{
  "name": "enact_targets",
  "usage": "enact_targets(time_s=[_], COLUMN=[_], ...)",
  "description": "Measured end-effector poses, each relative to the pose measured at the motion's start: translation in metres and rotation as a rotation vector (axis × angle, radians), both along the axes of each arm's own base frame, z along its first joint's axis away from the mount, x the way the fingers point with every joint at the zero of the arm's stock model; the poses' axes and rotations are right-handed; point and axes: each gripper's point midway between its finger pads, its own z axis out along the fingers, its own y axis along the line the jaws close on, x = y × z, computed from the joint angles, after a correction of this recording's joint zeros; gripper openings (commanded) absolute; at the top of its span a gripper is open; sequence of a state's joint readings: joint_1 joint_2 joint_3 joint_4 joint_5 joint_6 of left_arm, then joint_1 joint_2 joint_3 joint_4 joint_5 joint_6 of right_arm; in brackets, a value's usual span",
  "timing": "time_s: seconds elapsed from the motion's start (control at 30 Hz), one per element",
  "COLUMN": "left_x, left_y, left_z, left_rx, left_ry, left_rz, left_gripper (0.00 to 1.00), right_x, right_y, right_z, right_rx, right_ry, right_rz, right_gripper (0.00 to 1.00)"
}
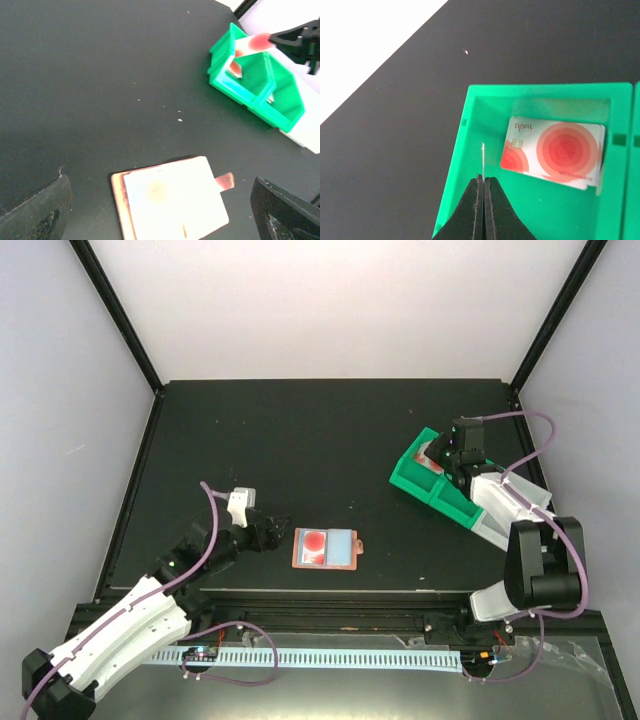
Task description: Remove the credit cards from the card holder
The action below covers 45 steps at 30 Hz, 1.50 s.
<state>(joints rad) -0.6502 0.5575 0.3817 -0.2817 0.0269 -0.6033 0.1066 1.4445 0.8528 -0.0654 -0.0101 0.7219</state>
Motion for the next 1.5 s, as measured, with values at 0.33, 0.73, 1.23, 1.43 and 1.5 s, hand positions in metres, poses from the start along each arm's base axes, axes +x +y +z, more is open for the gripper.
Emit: enact_targets(time_s=[0.33,0.73,1.23,1.43,1.5], left_x=[-0.01,-0.012,-0.01,-0.01,-0.011], left_y=[-0.015,-0.02,-0.023,-0.024,-0.025], left_z=[0.003,0.001,-0.012,-0.023,-0.024], left_rx=[-0.129,-0.154,-0.136,-0.114,-0.111], left_ry=[0.071,0.106,0.163,0.195,0.203], left_rz=[-0.046,-0.06,-0.054,-0.054,-0.059], left_gripper=[0.99,0.99,0.99,0.99,0.99], right_x=[0.032,0.045,0.048,0.049,0.046], right_y=[-0.005,-0.014,-0.019,-0.023,-0.024], right_z=[-0.022,-0.047,-0.056,-0.052,-0.05], right_rx=[0.049,0.054,0.058,0.042,0.032], right_ry=[0.015,0.03,0.044,0.057,0.067], right_rz=[-0.034,-0.053,-0.063,-0.072,-0.073], right_gripper=[0.01,0.02,0.2,0.31,0.34])
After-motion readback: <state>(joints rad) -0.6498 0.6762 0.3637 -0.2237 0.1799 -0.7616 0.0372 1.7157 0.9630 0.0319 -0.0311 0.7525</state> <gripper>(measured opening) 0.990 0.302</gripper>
